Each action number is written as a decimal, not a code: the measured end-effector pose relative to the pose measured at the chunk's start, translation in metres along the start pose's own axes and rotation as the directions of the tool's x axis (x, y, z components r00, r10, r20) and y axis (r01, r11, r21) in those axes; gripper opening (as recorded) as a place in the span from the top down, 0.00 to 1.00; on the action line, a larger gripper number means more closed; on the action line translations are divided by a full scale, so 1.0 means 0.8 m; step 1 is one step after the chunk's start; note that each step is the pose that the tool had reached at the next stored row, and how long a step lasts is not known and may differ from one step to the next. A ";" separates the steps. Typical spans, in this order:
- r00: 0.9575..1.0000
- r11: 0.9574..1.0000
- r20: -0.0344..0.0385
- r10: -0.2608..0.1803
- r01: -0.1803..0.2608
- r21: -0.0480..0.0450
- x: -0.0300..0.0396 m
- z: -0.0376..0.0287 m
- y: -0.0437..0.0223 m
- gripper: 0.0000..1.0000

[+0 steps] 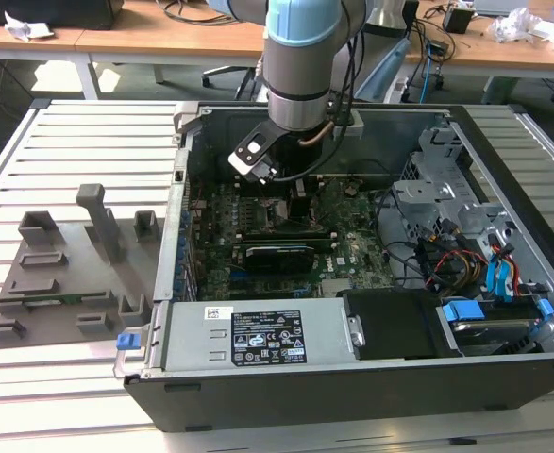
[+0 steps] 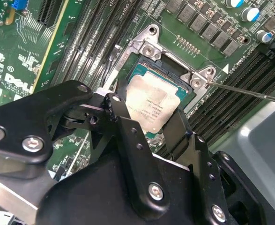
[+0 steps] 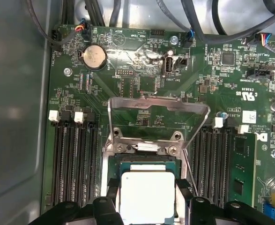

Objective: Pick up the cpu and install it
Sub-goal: 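Place the cpu into insertion slot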

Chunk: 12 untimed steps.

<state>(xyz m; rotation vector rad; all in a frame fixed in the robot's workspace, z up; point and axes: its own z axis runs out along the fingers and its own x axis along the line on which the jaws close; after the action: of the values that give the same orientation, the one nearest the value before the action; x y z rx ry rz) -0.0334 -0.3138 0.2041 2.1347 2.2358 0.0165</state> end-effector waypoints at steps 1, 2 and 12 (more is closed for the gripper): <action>1.000 1.000 0.000 0.000 0.000 0.000 0.0000 0.0007 0.0000 0.45; 1.000 1.000 0.000 0.000 0.000 0.000 0.0000 0.0011 -0.0001 0.45; 1.000 1.000 -0.002 0.002 -0.002 0.000 0.0028 0.0060 -0.0002 0.45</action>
<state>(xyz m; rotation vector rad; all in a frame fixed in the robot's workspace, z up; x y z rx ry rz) -0.0334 -0.3117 0.1992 2.1383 2.2345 0.0187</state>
